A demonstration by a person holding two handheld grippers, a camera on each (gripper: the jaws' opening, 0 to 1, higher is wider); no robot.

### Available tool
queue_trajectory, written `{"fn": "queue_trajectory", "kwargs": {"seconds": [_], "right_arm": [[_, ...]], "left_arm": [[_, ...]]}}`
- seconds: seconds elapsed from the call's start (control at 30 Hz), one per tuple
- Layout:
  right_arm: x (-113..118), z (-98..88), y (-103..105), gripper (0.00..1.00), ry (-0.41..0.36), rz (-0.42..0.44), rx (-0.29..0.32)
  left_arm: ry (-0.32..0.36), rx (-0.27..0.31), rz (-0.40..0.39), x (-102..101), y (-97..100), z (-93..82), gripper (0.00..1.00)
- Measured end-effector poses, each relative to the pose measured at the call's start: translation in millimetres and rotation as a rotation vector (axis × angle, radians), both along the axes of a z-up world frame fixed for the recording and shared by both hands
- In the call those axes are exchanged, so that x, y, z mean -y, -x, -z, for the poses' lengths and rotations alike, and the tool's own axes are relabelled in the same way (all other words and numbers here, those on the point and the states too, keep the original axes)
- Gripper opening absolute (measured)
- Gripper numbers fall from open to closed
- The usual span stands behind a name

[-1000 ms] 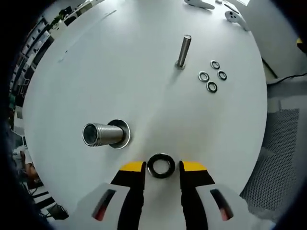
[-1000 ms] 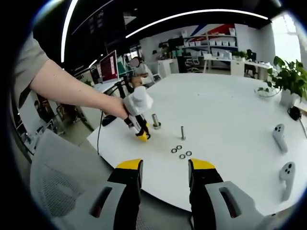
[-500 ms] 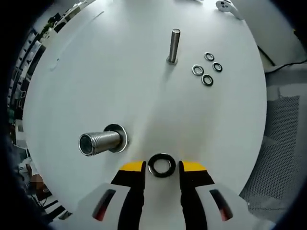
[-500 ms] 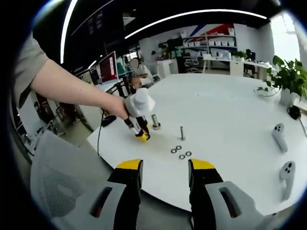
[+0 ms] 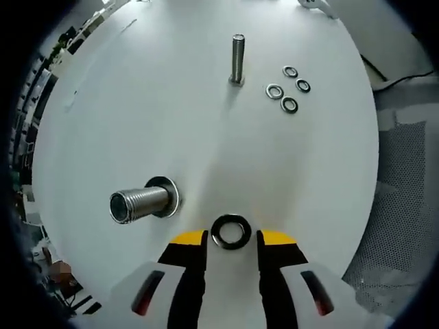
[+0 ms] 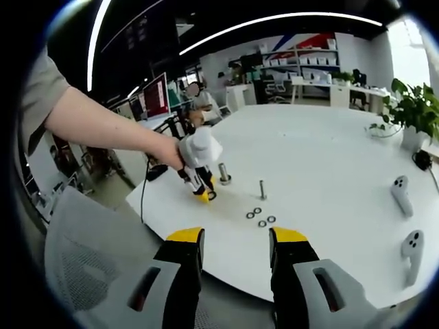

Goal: Place the washer onto the threaded stud by aligning its center hole with the stud, sliding it down to the base, and recovering from edge contact or off-axis alignment until the washer reaches the visible bottom stop.

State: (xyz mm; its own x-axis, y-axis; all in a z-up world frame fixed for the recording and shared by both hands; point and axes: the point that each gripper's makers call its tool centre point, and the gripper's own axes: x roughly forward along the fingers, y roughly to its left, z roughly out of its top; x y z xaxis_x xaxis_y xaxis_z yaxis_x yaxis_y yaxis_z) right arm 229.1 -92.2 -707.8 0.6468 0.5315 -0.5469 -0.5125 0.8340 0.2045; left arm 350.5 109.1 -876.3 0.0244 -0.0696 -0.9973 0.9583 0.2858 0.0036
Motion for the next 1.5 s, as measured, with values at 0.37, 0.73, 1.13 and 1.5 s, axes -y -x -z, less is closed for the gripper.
{"fn": "queue_trajectory", "kwargs": {"seconds": [0.37, 0.73, 1.13, 1.5], "right_arm": [[-0.4, 0.1, 0.0, 0.40, -0.003, 0.000, -0.001], [-0.9, -0.6, 0.1, 0.40, -0.004, -0.001, -0.001], [-0.6, -0.4, -0.5, 0.40, 0.003, -0.002, 0.003], [-0.8, 0.0, -0.1, 0.40, 0.006, -0.004, 0.002]], "left_arm": [[0.030, 0.013, -0.023, -1.6, 0.3, 0.4, 0.28], [-0.024, 0.019, -0.014, -22.4, 4.6, 6.8, 0.00], [0.043, -0.011, -0.118, -7.8, 2.7, 1.2, 0.00], [0.046, -0.005, -0.115, -7.8, 1.6, 1.8, 0.00]]}}
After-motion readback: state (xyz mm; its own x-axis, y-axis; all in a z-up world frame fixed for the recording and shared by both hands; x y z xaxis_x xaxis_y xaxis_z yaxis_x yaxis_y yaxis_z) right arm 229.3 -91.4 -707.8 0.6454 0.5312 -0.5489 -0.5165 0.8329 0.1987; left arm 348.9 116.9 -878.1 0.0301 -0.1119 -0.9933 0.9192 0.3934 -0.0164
